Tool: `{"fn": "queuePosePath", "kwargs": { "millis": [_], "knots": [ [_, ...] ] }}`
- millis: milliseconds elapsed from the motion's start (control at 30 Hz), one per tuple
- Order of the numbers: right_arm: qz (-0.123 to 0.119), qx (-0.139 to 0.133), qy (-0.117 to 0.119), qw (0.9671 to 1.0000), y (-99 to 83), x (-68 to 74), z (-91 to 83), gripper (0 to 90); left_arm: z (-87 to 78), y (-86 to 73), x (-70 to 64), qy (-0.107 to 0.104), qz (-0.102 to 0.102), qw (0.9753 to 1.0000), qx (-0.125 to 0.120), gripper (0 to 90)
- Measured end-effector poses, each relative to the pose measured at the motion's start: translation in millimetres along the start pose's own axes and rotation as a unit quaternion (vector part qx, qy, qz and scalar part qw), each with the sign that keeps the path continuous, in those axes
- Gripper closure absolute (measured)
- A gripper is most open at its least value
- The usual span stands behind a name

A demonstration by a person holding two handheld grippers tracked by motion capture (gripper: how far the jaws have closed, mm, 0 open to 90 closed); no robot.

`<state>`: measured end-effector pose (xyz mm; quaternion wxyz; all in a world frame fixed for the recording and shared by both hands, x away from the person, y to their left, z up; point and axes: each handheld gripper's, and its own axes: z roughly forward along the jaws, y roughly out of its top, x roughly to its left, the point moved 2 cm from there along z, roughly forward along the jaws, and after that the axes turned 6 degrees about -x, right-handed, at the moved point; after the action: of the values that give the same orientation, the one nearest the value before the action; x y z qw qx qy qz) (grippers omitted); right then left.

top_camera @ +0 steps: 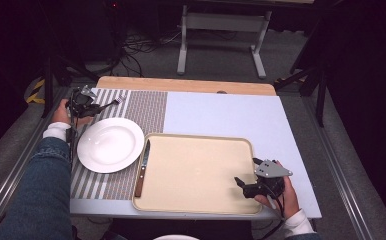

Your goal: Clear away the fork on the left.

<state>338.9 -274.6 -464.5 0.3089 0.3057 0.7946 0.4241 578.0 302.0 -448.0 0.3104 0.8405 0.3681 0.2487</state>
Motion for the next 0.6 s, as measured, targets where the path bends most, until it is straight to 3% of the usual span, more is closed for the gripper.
{"fn": "queuePosePath", "kwargs": {
  "millis": [100,300,600],
  "knots": [
    [0.013,-0.019,-0.015,0.9996,-0.1,-3.8,-0.8,10.8,-4.9,1.6,-3.8,0.008,-0.007,0.9998,-0.017,76.7],
    [0.017,-0.032,-0.028,0.9990,-2.1,-6.9,-3.8,10.8,-18.7,4.6,-9.7,0.017,-0.017,0.9985,-0.048,76.7],
    [0.028,-0.057,-0.039,0.9972,-0.4,-13.1,-8.0,10.9,-40.6,10.1,-23.5,0.026,-0.017,0.9963,-0.080,76.8]
  ]
}}
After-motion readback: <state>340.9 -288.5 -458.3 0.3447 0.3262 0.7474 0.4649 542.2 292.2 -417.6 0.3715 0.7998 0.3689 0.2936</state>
